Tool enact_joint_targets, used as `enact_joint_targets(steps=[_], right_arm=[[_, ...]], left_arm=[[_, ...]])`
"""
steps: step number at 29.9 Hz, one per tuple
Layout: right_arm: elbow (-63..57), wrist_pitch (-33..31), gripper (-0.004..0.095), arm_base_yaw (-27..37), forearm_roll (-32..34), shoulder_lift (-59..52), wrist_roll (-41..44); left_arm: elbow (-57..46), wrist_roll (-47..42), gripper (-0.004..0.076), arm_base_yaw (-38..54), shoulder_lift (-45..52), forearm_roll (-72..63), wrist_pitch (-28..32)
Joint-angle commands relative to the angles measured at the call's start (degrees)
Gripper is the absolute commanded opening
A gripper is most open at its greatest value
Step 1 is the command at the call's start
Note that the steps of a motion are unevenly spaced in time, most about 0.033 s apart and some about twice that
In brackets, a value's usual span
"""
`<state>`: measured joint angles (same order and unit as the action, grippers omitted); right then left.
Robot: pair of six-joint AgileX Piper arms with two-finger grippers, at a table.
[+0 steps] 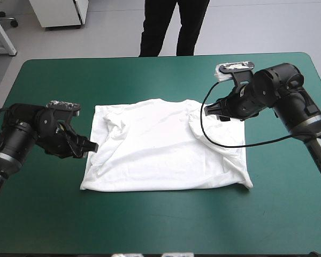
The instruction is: Fold the cloth
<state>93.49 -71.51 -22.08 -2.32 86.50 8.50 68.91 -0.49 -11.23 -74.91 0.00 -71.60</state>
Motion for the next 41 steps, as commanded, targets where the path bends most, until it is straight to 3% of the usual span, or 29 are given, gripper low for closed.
enact_joint_targets(steps=[1, 14, 25, 28, 32, 41], right_arm=[[0.8, 1.3, 0.0486, 0.2, 0.3, -2.4, 1.2], [0.8, 3.3, 0.0486, 0.2, -0.7, -2.4, 2.9], [0.8, 4.2, 0.0486, 0.2, -0.8, -2.4, 3.3], [0.8, 4.8, 0.0486, 0.2, 0.0, -2.4, 3.3], [0.8, 4.9, 0.0486, 0.2, 0.9, -2.4, 3.3], [-3.3, 0.0, 0.0487, 1.2, 1.3, -3.2, 5.2]], left_arm=[[-4.3, -0.9, 0.0403, -0.1, 2.0, -0.6, 1.7], [-18.3, -1.4, 0.0403, -0.1, -1.0, -0.7, 14.1], [-18.3, 0.1, 0.04, -0.1, -11.2, -1.2, 14.9], [-18.3, 2.1, 0.0315, -0.1, -12.7, -3.6, 14.6], [-18.3, 3.4, -0.001, -0.1, -12.9, -6.8, 14.5], [-18.3, 3.6, -0.0009, -0.1, -12.8, -7.1, 13.9]])
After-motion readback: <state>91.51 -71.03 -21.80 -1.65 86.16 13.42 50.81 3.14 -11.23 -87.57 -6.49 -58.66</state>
